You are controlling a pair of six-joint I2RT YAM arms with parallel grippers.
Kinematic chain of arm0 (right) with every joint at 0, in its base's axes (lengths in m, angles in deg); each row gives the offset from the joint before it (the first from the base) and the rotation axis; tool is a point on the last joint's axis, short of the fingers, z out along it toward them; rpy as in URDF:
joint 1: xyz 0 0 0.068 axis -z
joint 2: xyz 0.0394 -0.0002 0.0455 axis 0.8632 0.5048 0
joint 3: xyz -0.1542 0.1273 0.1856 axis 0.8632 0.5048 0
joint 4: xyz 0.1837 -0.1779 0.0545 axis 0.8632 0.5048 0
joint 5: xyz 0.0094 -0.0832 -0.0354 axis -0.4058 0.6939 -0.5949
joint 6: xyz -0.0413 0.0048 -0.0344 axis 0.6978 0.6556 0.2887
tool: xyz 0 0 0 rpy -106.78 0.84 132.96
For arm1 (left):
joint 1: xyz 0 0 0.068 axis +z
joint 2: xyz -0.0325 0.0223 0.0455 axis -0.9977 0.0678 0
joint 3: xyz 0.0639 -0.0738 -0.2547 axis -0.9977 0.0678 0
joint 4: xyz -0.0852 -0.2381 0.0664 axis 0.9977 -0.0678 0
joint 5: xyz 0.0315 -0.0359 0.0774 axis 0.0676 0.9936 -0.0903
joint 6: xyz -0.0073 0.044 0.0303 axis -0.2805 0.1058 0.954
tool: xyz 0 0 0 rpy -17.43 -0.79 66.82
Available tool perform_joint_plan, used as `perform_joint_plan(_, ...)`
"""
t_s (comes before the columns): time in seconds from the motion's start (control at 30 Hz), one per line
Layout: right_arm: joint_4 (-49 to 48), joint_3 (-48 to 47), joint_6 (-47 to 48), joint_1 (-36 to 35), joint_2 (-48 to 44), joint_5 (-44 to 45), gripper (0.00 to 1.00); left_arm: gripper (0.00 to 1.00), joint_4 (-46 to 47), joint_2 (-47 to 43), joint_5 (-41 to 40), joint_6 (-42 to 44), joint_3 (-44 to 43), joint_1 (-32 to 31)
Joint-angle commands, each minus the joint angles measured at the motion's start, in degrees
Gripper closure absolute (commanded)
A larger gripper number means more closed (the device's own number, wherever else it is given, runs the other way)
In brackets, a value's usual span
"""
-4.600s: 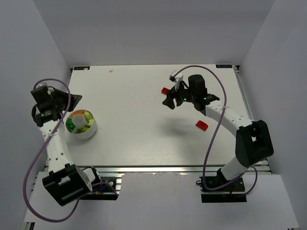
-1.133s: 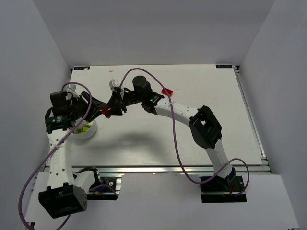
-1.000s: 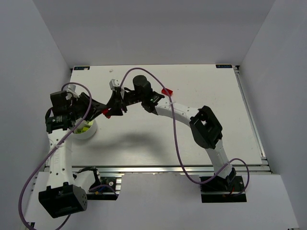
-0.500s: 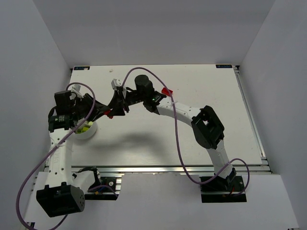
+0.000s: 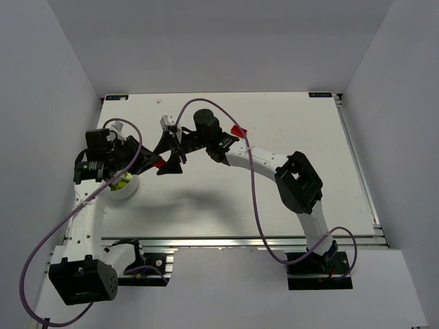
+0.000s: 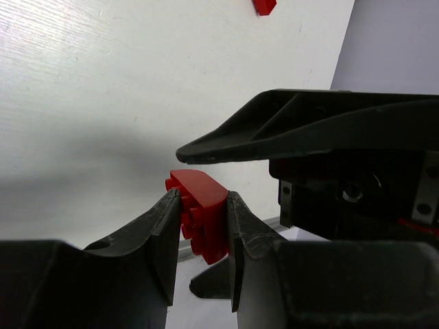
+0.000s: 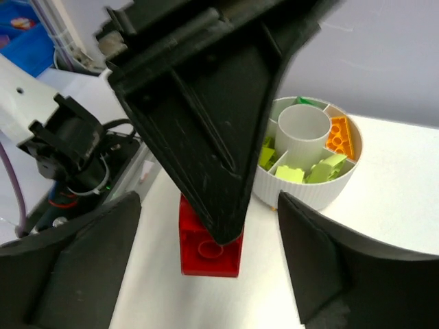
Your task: Sort the legos into containers by color
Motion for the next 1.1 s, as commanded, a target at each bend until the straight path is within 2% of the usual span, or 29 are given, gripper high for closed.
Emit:
perform_joint_plan(0.0, -3.03, 0.83, -0.01, -0.57, -4.27, -0.51, 0.11, 0.96, -1.51, 0.70, 0.69, 1.54, -3.56, -0.59)
perform_joint_plan(0.23, -2.95, 2.76, -0.01, 0.48, -5.32, 1.16, 0.11, 0.98, -5.56, 2.37, -3.35, 4.17, -7.35, -0.59)
perform_joint_plan(0.4, 1.09, 4.52, 2.97, 1.98, -7.17, 4.76, 0.11, 1.00, -11.97, 4.12, -14.65, 6.46, -10.51, -0.59)
perform_joint_plan(0.57, 4.34, 11.45, 9.20, 5.66, -11.82, 8.28, 0.10, 1.00, -14.53, 5.01, -27.51, 6.90, -12.97, -0.42)
perform_joint_plan(0.67, 6.62, 16.29, 12.46, 8.12, -15.07, 7.23, 0.24, 1.00, -12.78, 5.53, -31.65, 6.99, -13.33, 0.89)
perform_joint_plan(0.73, 10.13, 17.09, 14.57, 9.27, -16.48, 5.30, 0.91, 1.00, -11.55, 6.58, -34.20, 7.69, -13.16, 1.86)
perform_joint_plan(0.77, 11.89, 17.70, 15.45, 9.53, -16.92, 5.55, 1.00, 1.00, -10.58, 7.02, -34.38, 8.04, -12.98, 2.56)
perform_joint_plan(0.97, 13.40, 26.83, 17.04, 10.50, -22.72, 7.40, 1.00, 1.00, -6.54, 9.48, -33.59, 11.12, -13.59, 11.78)
perform_joint_plan(1.07, 13.23, 29.12, 16.60, 10.94, -24.57, 7.84, 1.00, 1.00, -5.22, 10.01, -34.55, 12.35, -13.60, 13.73)
